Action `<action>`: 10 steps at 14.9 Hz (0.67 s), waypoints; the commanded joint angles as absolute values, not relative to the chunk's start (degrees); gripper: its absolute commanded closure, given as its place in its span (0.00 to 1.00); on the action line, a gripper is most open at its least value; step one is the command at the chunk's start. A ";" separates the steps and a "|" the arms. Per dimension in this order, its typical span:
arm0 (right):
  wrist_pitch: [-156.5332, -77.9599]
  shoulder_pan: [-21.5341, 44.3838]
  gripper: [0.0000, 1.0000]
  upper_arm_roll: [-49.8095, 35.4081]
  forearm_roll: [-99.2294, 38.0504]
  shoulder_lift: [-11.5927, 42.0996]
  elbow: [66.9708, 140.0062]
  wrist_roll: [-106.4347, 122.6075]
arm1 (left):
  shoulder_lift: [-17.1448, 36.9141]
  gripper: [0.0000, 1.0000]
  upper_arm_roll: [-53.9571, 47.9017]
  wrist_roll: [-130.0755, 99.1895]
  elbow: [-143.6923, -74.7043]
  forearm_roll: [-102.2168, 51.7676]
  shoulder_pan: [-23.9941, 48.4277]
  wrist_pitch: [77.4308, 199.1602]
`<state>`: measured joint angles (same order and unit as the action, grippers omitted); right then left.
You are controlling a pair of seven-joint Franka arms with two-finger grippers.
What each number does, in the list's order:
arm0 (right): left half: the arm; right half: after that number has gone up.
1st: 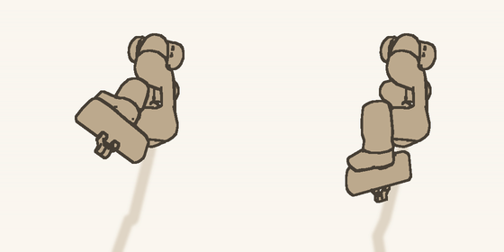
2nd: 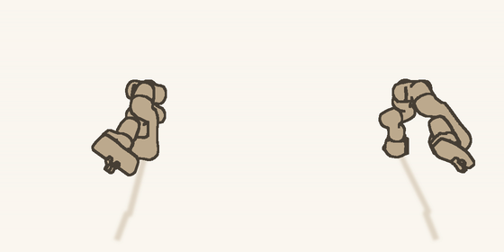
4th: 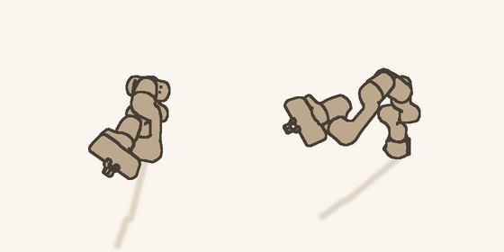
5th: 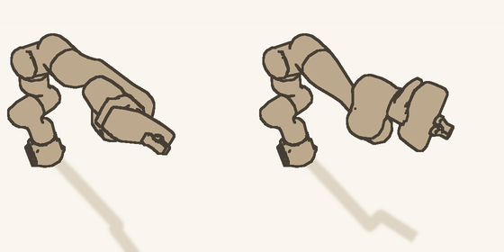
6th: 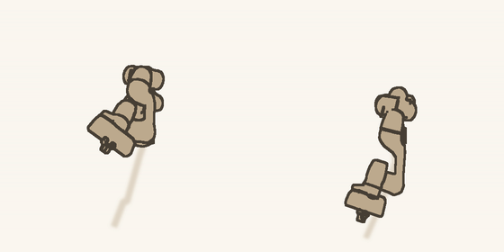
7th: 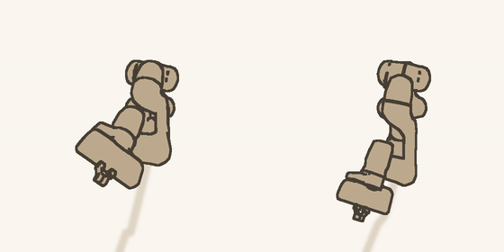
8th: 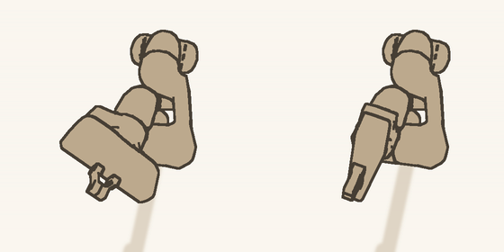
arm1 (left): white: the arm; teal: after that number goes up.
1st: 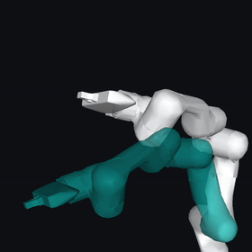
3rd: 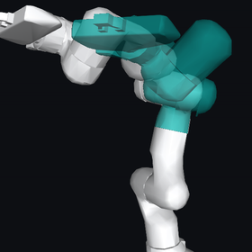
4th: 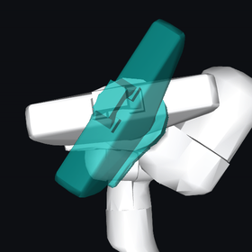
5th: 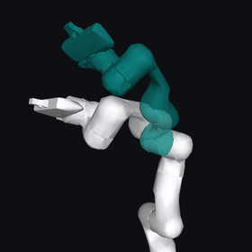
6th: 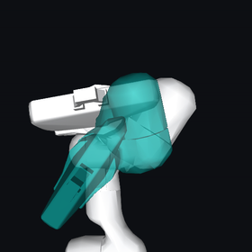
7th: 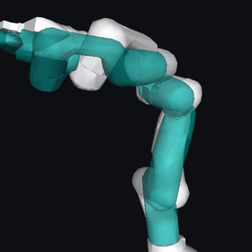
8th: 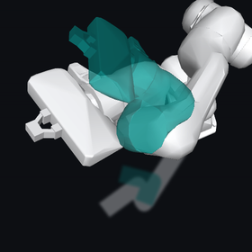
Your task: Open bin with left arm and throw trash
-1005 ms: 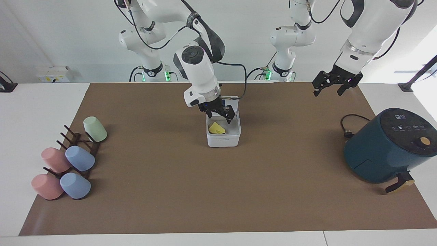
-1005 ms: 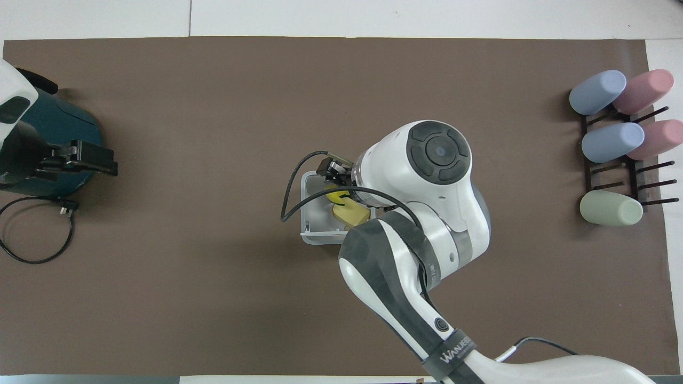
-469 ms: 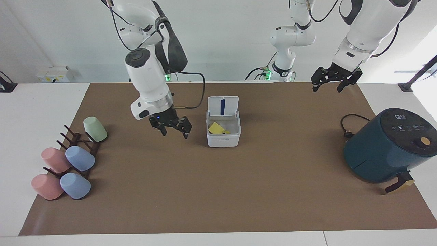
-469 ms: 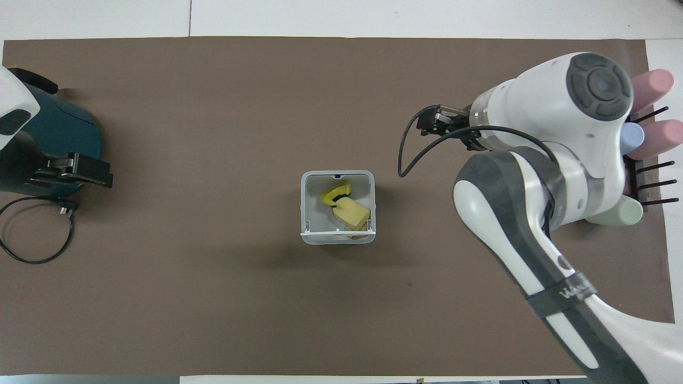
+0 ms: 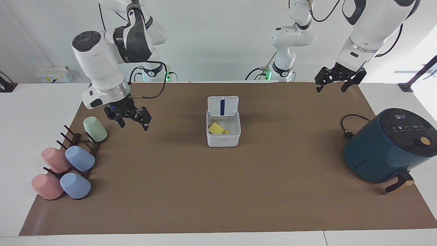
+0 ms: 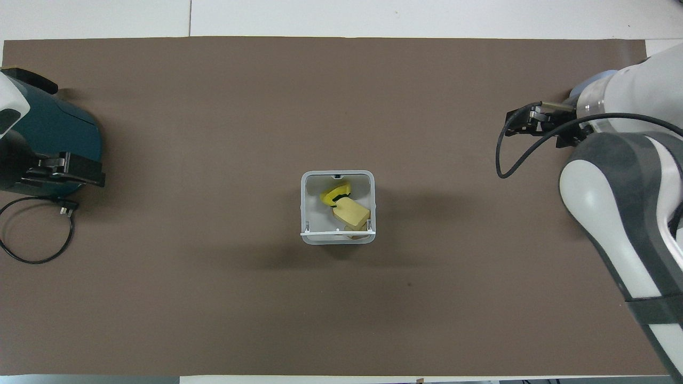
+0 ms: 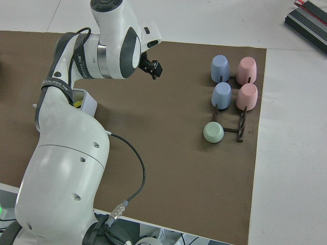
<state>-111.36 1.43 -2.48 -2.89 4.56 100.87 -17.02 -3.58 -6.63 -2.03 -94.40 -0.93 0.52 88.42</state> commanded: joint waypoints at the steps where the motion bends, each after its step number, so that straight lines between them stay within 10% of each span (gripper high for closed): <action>1: -108.56 -0.26 0.00 -3.25 -0.89 2.47 100.99 -16.00 | -4.22 0.00 -7.47 -1.58 -94.57 0.17 0.00 88.59; 10: -94.14 -1.75 0.00 -3.25 1.76 0.36 93.33 -12.77 | -4.57 0.00 -7.56 -1.32 -95.62 0.18 0.35 88.42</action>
<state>-96.85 0.16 -2.53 1.09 1.73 93.41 -16.10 -3.58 -7.10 -2.02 -94.55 -0.92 0.52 88.42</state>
